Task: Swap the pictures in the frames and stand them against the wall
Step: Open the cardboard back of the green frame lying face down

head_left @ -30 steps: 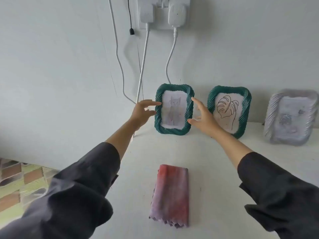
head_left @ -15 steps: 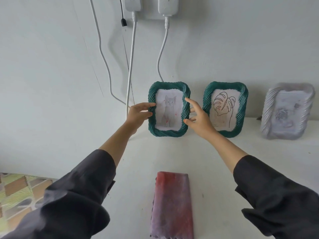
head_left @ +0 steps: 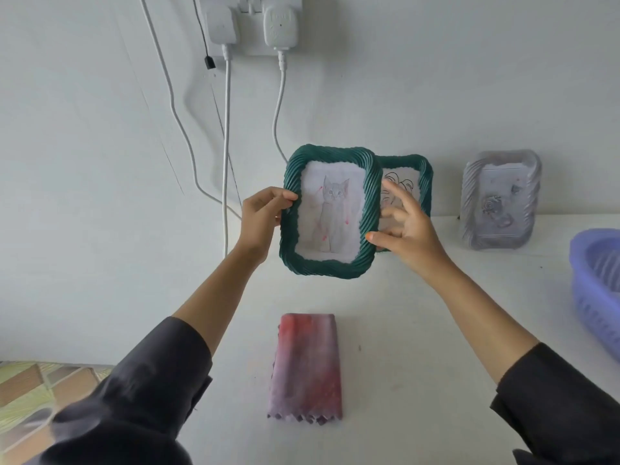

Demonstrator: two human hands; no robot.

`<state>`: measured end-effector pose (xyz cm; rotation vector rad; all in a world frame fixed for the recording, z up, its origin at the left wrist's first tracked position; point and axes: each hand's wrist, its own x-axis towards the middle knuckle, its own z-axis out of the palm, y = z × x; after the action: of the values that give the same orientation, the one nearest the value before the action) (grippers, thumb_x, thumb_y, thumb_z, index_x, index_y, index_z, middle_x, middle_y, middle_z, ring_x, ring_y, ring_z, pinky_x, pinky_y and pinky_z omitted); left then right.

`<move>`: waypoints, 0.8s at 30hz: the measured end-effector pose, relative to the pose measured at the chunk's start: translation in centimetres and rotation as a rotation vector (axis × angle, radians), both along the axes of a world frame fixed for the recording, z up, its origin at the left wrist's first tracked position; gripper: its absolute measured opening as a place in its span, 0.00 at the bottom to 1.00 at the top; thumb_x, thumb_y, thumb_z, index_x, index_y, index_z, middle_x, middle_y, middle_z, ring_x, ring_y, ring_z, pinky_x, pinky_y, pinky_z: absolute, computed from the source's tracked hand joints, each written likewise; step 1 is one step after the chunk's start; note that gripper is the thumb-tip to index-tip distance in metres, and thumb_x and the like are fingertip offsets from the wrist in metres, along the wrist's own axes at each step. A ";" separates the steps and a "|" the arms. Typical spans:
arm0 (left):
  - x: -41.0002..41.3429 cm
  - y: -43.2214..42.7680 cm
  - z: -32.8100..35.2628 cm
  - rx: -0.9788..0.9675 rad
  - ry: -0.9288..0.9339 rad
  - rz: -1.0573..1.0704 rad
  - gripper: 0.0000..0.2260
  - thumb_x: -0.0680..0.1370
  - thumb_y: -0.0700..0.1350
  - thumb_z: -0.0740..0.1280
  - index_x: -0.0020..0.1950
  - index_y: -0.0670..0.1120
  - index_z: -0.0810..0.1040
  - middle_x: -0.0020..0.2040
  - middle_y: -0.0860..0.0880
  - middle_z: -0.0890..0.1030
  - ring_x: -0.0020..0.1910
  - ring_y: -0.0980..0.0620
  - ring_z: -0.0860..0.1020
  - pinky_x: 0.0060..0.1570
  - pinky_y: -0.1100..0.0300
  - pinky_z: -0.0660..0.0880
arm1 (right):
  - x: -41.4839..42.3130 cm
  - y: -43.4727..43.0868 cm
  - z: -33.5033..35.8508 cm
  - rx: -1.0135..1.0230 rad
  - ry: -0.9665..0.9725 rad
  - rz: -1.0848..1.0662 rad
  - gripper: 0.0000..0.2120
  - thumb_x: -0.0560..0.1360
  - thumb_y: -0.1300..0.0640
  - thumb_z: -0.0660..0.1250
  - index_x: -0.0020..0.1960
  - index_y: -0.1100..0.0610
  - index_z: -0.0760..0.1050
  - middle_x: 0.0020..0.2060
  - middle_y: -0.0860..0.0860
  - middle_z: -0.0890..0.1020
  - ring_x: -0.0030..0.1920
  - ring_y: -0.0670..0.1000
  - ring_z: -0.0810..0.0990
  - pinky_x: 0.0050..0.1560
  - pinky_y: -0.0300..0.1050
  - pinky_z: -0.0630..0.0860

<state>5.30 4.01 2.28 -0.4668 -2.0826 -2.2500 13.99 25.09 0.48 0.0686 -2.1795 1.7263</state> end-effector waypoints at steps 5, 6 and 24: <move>5.1 3.6 -0.7 -0.019 -0.041 -0.059 0.14 0.76 0.33 0.61 0.35 0.47 0.78 0.27 0.57 0.76 0.30 0.56 0.70 0.35 0.62 0.70 | 5.5 3.5 0.7 -0.135 -0.039 -0.023 0.30 0.72 0.73 0.64 0.67 0.48 0.67 0.43 0.52 0.79 0.38 0.50 0.77 0.39 0.45 0.78; 6.2 4.5 -1.0 -0.039 -0.060 -0.077 0.14 0.76 0.33 0.60 0.36 0.46 0.78 0.27 0.57 0.76 0.29 0.57 0.71 0.34 0.64 0.71 | 6.7 4.3 0.6 -0.146 -0.054 -0.031 0.29 0.72 0.73 0.64 0.67 0.49 0.67 0.43 0.51 0.79 0.38 0.50 0.78 0.38 0.43 0.78; 16.8 15.8 -2.1 -0.237 -0.352 -0.181 0.07 0.80 0.43 0.60 0.56 0.48 0.73 0.54 0.47 0.76 0.51 0.47 0.76 0.49 0.59 0.74 | 14.7 9.6 4.6 0.511 -0.256 -0.127 0.24 0.69 0.65 0.70 0.64 0.59 0.73 0.52 0.58 0.80 0.46 0.50 0.77 0.44 0.37 0.71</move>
<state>22.12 19.77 0.14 -0.2950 -2.5969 -2.3343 28.69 34.69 5.09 -0.1676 -2.6977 1.1255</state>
